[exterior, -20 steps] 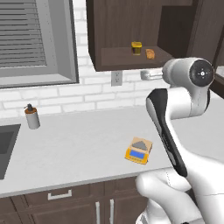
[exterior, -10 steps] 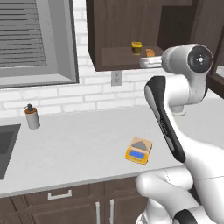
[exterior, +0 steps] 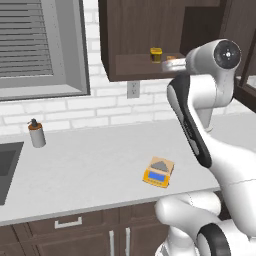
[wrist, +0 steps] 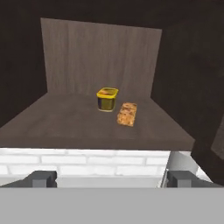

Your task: Pick the bar and place it on the digital scale for weighing, and close the cabinet.

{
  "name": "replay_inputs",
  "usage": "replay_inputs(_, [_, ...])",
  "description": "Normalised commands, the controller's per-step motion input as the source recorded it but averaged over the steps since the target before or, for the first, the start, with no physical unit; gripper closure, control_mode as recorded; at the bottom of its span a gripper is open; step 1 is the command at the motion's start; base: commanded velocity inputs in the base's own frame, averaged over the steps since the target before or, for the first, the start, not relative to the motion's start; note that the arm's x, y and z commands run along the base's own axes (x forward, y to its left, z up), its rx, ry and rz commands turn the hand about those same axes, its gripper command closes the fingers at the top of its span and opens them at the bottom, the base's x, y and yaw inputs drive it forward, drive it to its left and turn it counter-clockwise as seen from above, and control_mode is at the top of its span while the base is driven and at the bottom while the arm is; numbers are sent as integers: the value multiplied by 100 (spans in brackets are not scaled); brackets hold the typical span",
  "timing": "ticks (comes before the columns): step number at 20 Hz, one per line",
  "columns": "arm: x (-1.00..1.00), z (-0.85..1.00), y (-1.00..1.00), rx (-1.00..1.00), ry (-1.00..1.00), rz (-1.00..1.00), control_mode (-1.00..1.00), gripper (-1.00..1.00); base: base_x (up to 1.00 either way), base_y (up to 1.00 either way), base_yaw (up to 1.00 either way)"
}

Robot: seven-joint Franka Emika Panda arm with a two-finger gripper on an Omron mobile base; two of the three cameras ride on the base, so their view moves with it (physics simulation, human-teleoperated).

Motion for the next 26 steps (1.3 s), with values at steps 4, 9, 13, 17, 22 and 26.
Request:
replay_inputs(4, [16, 0, -23, 0, 2, -5, -100, -100, 0, 0, 0])
replay_inputs(9, [14, 0, -26, 0, 0, -7, -100, -100, 0, 0, 0])
replay_inputs(13, [21, -1, -8, 0, 0, -6, -100, -100, 0, 0, 0])
replay_inputs(17, [31, -1, 0, 0, 3, 0, -100, -100, 0, 0, 0])
replay_inputs(22, [34, -7, 0, 0, 2, 0, -100, -100, 0, 0, 0])
replay_inputs(26, [37, -26, 0, 0, 0, 0, -100, -100, 0, 0, 0])
